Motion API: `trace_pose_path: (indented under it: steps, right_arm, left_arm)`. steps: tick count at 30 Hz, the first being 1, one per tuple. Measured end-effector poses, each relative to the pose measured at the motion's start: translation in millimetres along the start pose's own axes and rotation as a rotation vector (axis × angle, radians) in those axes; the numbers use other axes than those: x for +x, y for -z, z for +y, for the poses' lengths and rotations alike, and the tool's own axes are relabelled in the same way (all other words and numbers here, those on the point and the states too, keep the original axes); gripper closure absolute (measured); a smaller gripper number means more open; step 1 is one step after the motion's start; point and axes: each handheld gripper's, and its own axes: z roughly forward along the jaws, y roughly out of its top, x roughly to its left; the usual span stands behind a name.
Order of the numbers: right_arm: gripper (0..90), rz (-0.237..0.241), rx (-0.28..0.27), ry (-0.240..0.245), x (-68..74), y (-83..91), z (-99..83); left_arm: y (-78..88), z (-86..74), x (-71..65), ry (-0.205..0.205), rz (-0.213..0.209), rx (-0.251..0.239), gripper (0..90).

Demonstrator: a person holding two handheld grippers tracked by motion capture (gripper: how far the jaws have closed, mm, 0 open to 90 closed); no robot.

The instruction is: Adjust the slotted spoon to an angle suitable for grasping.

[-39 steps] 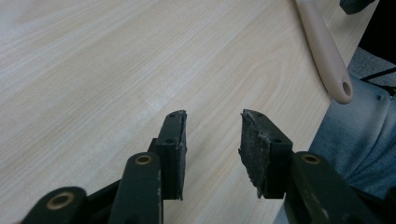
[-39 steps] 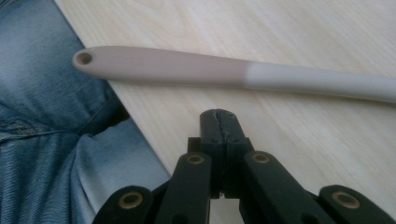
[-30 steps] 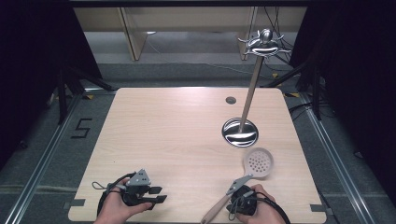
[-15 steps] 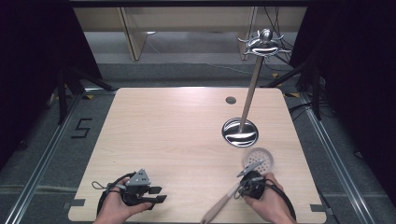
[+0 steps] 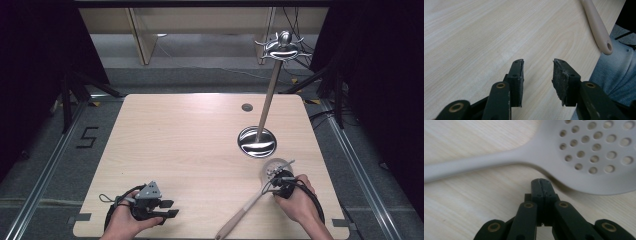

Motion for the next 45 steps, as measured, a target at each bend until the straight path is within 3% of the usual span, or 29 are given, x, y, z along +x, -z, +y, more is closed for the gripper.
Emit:
trace_pose_path:
  steps: [2, 3, 4, 5, 8, 10, 15, 16, 17, 18, 19, 21, 25, 26, 28, 30, 31, 32, 33, 36, 37, 38, 39, 40, 41, 42, 43, 44, 45]
  right_arm:
    - [90.0, 0.008, 0.017, -0.015, -0.6, -0.2, 0.7]
    - [90.0, -0.008, 0.005, 0.003, -4.0, -3.1, 1.5]
    - [90.0, -0.006, 0.013, -0.019, -3.7, -3.3, 2.2]
    - [90.0, 0.008, 0.018, -0.025, -4.8, -3.7, 3.5]
    - [90.0, 0.002, 0.016, -0.026, -6.1, -4.0, 6.2]
    - [90.0, -0.029, 0.001, -0.028, -7.0, -4.5, 8.1]
    - [90.0, -0.029, -0.019, -0.034, -12.8, -6.5, 12.5]
    - [90.0, -0.033, -0.009, -0.063, -12.9, -5.8, 14.6]
    - [90.0, -0.051, -0.013, -0.014, -17.5, -8.9, 14.7]
    - [90.0, -0.051, -0.013, -0.014, -17.5, -8.9, 14.7]
    - [90.0, -0.019, -0.012, -0.055, -17.2, -8.5, 15.9]
    - [90.0, -0.029, -0.003, -0.072, -16.4, -6.9, 17.8]
    - [89.3, -0.037, -0.048, -0.034, -12.9, -1.7, 18.4]
    - [82.2, 0.004, -0.07, 0.082, -4.9, 6.3, 18.8]
    - [76.1, 0.046, -0.087, 0.246, 7.8, 11.3, 18.5]
    - [70.8, 0.093, -0.104, 0.368, 23.4, 14.9, 17.2]
    - [70.8, 0.093, -0.104, 0.368, 23.4, 14.9, 17.2]
    - [67.7, 0.112, -0.112, 0.435, 30.5, 15.8, 16.7]
    - [62.1, 0.151, -0.128, 0.576, 43.6, 18.4, 16.5]
    - [55.7, 0.207, -0.13, 0.774, 59.2, 20.8, 17.4]
    - [55.7, 0.207, -0.13, 0.774, 59.2, 20.8, 17.4]
    - [52.3, 0.221, -0.137, 0.883, 68.4, 20.6, 17.0]
    - [52.3, 0.221, -0.137, 0.883, 68.4, 20.6, 17.0]
    - [49.3, 0.22, -0.113, 0.985, 76.6, 19.7, 16.2]
    - [49.3, 0.22, -0.113, 0.985, 76.6, 19.7, 16.2]
    - [47.5, 0.212, -0.067, 1.051, 84.0, 18.4, 14.0]
    - [46.8, 0.204, -0.052, 1.076, 86.9, 17.6, 13.2]
    - [46.8, 0.204, -0.052, 1.076, 86.9, 17.6, 13.2]
    - [46.0, 0.181, 0.0, 1.09, 91.6, 17.0, 11.2]
  left_arm:
    - [0.1, 0.0, 0.0, 0.001, 0.002, -0.002, 60.0]
    - [-0.1, -0.1, -1.2, 0.015, -0.009, -0.012, 60.0]
    - [0.0, -0.1, -0.9, 0.013, -0.005, -0.013, 60.0]
    - [0.4, 0.2, 1.0, -0.012, -0.008, -0.006, 60.0]
    - [0.6, 0.3, 1.2, -0.016, -0.003, -0.001, 60.0]
    - [0.2, 0.1, -0.4, 0.002, -0.007, -0.013, 60.0]
    - [0.8, 0.3, 1.3, -0.011, -0.009, 0.0, 60.0]
    - [1.0, 0.1, 1.6, -0.014, -0.004, -0.001, 60.0]
    - [1.2, 0.1, 1.8, -0.015, -0.003, -0.002, 60.0]
    - [1.2, 0.1, 1.8, -0.015, -0.003, -0.002, 60.0]
    - [1.3, 0.1, 1.8, -0.013, -0.003, -0.003, 60.0]
    - [0.7, -0.2, 1.3, -0.001, -0.009, -0.012, 60.0]
    - [0.8, -0.9, 1.1, 0.014, -0.007, -0.008, 60.0]
    - [0.7, -0.8, 1.2, 0.014, -0.008, -0.007, 59.9]
    - [0.0, -0.7, 1.2, 0.014, -0.008, -0.006, 59.8]
    - [0.7, -0.1, 1.9, -0.011, -0.002, -0.001, 59.6]
    - [0.7, -0.1, 1.9, -0.011, -0.002, -0.001, 59.5]
    - [0.8, 0.0, 1.7, -0.015, -0.002, -0.002, 59.5]
    - [0.9, 0.0, 1.7, -0.016, -0.002, -0.003, 59.3]
    - [0.7, -0.3, 1.8, -0.017, -0.002, -0.004, 58.7]
    - [0.6, -0.4, 1.9, -0.017, -0.002, -0.004, 58.7]
    - [0.7, -0.6, 2.2, -0.017, 0.0, -0.006, 58.4]
    - [0.7, -0.6, 2.2, -0.017, 0.0, -0.006, 58.2]
    - [0.5, -0.5, 1.6, -0.009, -0.007, -0.016, 58.1]
    - [0.5, -0.5, 1.6, -0.009, -0.007, -0.016, 57.9]
    - [0.6, -0.4, 2.0, -0.012, -0.006, -0.016, 57.8]
    - [0.5, -0.5, 2.0, -0.012, -0.006, -0.016, 57.6]
    - [0.5, -0.5, 2.0, -0.012, -0.006, -0.016, 57.5]
    - [0.8, -1.0, 1.8, 0.0, -0.005, -0.01, 57.4]
